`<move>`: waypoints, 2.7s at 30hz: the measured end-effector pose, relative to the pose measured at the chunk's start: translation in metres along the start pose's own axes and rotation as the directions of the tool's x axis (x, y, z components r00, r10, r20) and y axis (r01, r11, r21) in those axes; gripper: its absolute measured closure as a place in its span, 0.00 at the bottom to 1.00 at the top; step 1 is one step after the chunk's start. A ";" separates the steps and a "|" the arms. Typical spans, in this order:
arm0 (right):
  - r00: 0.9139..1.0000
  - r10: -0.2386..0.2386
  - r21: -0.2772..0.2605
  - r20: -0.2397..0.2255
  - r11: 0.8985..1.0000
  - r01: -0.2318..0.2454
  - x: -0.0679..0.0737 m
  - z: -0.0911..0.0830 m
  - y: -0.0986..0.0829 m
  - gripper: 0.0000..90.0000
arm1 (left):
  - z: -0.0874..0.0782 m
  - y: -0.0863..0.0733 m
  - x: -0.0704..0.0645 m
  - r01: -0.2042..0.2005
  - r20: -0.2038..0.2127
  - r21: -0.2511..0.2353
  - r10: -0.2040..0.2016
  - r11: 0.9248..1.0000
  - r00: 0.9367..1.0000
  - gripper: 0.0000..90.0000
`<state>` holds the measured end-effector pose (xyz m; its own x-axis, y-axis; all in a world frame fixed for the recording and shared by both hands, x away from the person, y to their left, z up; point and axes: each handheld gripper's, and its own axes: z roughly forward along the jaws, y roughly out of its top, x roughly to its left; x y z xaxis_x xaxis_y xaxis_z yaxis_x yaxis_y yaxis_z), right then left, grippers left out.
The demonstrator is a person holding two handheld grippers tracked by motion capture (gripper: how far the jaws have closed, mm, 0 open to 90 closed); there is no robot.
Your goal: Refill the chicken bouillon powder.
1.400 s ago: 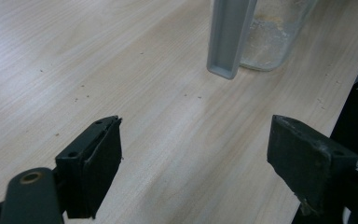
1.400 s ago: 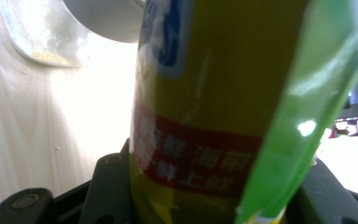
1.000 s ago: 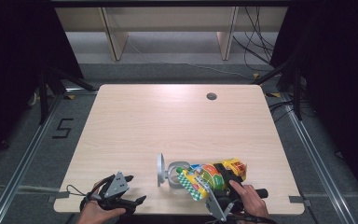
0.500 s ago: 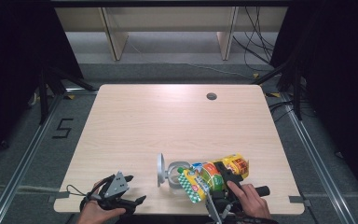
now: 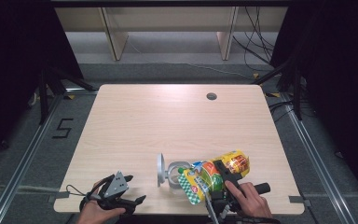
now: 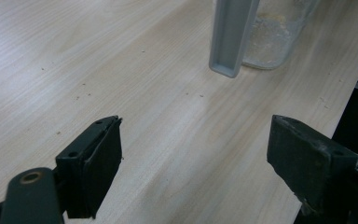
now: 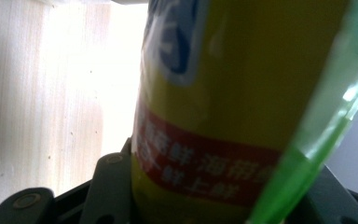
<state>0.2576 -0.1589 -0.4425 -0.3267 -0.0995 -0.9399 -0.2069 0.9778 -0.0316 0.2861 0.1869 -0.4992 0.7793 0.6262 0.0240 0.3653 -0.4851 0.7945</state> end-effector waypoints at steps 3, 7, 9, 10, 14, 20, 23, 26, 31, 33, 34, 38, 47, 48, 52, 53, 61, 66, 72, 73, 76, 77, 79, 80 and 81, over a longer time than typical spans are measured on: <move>1.000 -0.021 -0.006 -0.004 1.000 0.020 -0.002 0.001 -0.001 0.61 | 0.000 0.000 0.001 -0.006 -0.006 0.008 0.006 1.000 1.000 0.19; 0.999 -0.036 -0.007 -0.002 0.999 0.036 -0.003 0.001 -0.001 0.61 | -0.001 0.000 0.000 -0.003 0.000 0.011 0.003 1.000 1.000 0.19; 0.998 -0.066 -0.012 -0.003 0.998 0.066 -0.005 0.002 -0.001 0.61 | 0.000 0.000 0.000 -0.007 -0.009 0.013 0.007 1.000 1.000 0.19; 0.995 -0.101 -0.019 0.006 0.995 0.101 -0.007 0.003 -0.002 0.61 | 0.000 0.000 0.000 0.004 0.003 0.003 -0.004 1.000 1.000 0.19; 0.987 -0.163 0.010 -0.008 0.987 0.163 -0.013 0.002 0.000 0.61 | 0.000 0.001 0.000 -0.011 -0.002 0.005 0.011 1.000 1.000 0.20; 0.974 -0.227 0.004 0.021 0.974 0.227 -0.020 0.006 0.002 0.62 | -0.001 0.001 0.001 -0.024 -0.008 0.018 0.024 1.000 1.000 0.20; 0.973 -0.229 -0.008 0.013 0.973 0.230 -0.020 0.009 0.002 0.62 | 0.000 0.000 0.001 -0.011 -0.005 0.011 0.011 1.000 1.000 0.20; 0.979 -0.202 0.013 0.006 0.979 0.202 -0.018 0.007 0.003 0.62 | 0.000 0.001 0.000 -0.010 0.000 0.000 0.010 1.000 1.000 0.20; 0.980 -0.201 0.009 0.001 0.980 0.201 -0.018 0.005 0.005 0.62 | 0.000 0.000 0.001 -0.014 0.004 0.011 0.014 1.000 1.000 0.20; 0.979 -0.203 0.009 0.004 0.979 0.203 -0.018 0.005 0.005 0.62 | 0.000 0.000 0.001 -0.021 0.004 0.016 0.020 1.000 1.000 0.20; 0.973 -0.229 0.008 0.005 0.973 0.229 -0.019 0.005 0.005 0.62 | 0.000 0.000 0.001 -0.019 -0.003 0.016 0.019 1.000 1.000 0.20; 0.974 -0.228 0.012 0.008 0.974 0.227 -0.018 0.004 0.005 0.62 | 0.000 0.000 0.000 -0.017 0.006 0.012 0.017 1.000 1.000 0.20; 0.958 -0.287 0.008 0.014 0.958 0.287 -0.021 0.001 0.005 0.62 | 0.001 0.000 0.000 -0.016 0.002 0.013 0.016 1.000 1.000 0.20; 0.958 -0.287 0.006 0.014 0.958 0.287 -0.021 0.001 0.005 0.62 | 0.001 0.000 -0.001 -0.011 0.006 0.010 0.011 1.000 1.000 0.20; 0.957 -0.291 0.005 0.014 0.957 0.291 -0.021 0.001 0.005 0.62 | 0.000 0.000 0.000 -0.015 0.003 0.015 0.015 1.000 1.000 0.20; 0.956 -0.293 0.006 0.018 0.956 0.293 -0.021 0.000 0.005 0.62 | 0.000 0.000 0.000 -0.023 -0.004 0.024 0.023 0.999 1.000 0.20; 0.941 -0.337 0.004 0.024 0.941 0.337 -0.025 0.001 0.005 0.62 | 0.000 0.000 0.000 -0.015 0.002 0.024 0.015 1.000 1.000 0.20; 0.960 -0.279 0.012 0.003 0.960 0.279 -0.025 0.001 0.003 0.62 | -0.001 0.000 0.001 -0.015 0.000 0.028 0.015 0.999 1.000 0.20; 0.925 -0.381 0.021 -0.003 0.924 0.381 -0.031 0.001 0.007 0.62 | 0.001 0.000 0.001 -0.020 -0.004 0.017 0.020 1.000 1.000 0.20; 0.925 -0.380 0.018 0.014 0.925 0.380 -0.030 0.001 0.007 0.62 | 0.001 -0.001 0.000 -0.006 0.003 0.014 0.006 1.000 1.000 0.20; 0.943 -0.333 0.009 0.010 0.943 0.333 -0.027 0.001 0.007 0.62 | 0.001 0.000 0.001 -0.014 0.002 0.016 0.014 1.000 1.000 0.20; 0.921 -0.390 0.017 0.005 0.921 0.390 -0.031 0.001 0.009 0.62 | 0.001 0.000 0.001 -0.013 0.002 0.016 0.013 1.000 1.000 0.20; 0.927 -0.375 0.023 -0.002 0.927 0.375 -0.029 0.000 0.009 0.62 | 0.001 -0.001 0.000 -0.014 -0.001 0.017 0.014 1.000 1.000 0.20; 0.935 -0.354 0.033 -0.003 0.935 0.354 -0.028 -0.001 0.008 0.62 | 0.001 0.000 0.000 -0.014 -0.001 0.022 0.014 1.000 1.000 0.20; 0.928 -0.373 0.025 0.001 0.928 0.373 -0.030 -0.001 0.008 0.62 | 0.001 0.000 0.001 -0.022 -0.001 0.014 0.022 1.000 1.000 0.20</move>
<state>0.2650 -0.1481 -0.4144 -0.2248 -0.4568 -0.8607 -0.2906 0.8745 -0.3882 0.2869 0.1870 -0.5001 0.7864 0.6162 0.0422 0.3554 -0.5073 0.7850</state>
